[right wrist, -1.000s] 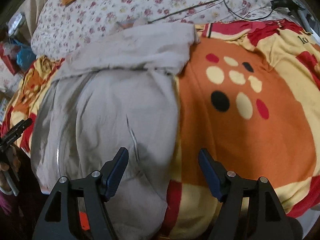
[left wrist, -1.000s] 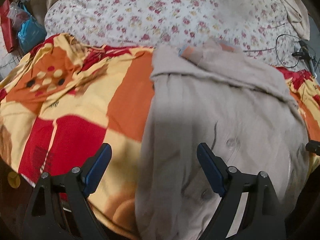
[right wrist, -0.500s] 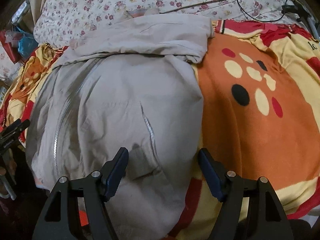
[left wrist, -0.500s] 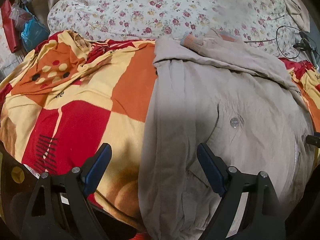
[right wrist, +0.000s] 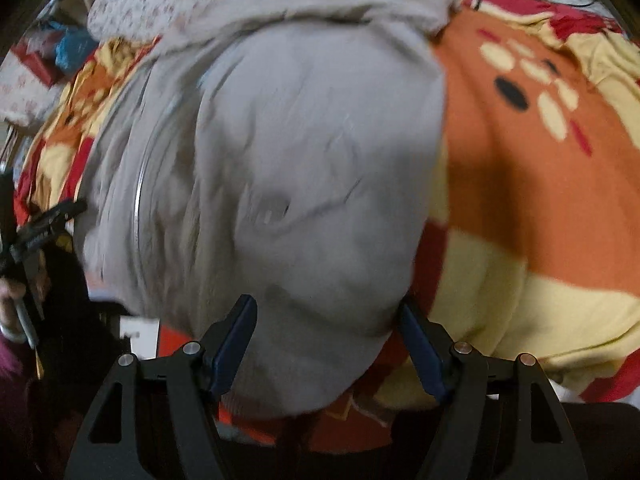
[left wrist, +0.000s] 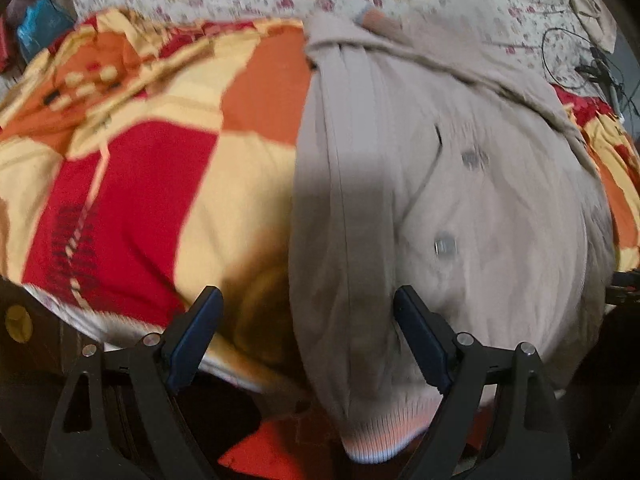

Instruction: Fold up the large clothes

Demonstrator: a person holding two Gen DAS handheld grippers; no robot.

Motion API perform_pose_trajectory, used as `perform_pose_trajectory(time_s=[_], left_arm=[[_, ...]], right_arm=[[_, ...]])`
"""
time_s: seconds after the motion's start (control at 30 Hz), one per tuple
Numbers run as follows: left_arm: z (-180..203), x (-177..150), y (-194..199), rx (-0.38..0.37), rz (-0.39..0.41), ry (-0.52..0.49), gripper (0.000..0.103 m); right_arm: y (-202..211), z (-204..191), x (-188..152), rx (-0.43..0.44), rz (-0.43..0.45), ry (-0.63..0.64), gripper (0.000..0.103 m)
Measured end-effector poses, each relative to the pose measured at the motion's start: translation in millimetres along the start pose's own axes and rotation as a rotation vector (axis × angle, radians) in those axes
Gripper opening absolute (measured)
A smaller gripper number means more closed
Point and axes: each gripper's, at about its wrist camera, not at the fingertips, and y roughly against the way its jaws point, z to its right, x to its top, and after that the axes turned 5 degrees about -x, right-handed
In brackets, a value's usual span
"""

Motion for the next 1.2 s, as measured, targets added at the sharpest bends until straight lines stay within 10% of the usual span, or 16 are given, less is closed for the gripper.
perform_pose_trajectory(time_s=[0.63,0.7,0.77,0.8,0.87,1.2], left_arm=[[16,-38,-20,-0.09,-0.137,-0.018,0.088],[10,-38,-25,-0.115,-0.149,0.008,0.085],[6,-36,-24,-0.162,-0.158,0.016,0.057],[4,-35,-23,-0.195,-0.166,0.004,0.032],[0,-31,-11,-0.227,-0.14,0.0,0.017],[-16,34,68,-0.404,0.076,0.034,0.012]], right_arm=[[-47,6,-24,0.267,-0.225,-0.057,0.075],[-42,4,-24,0.282,-0.202,-0.044,0.049],[-33,0,-25,0.314,-0.162,-0.022,0.014],[-23,-2,-26,0.336,-0.132,-0.004,0.013],[-6,-3,-26,0.348,-0.089,0.024,0.009],[99,16,6,0.563,0.284,-0.009,0.005]])
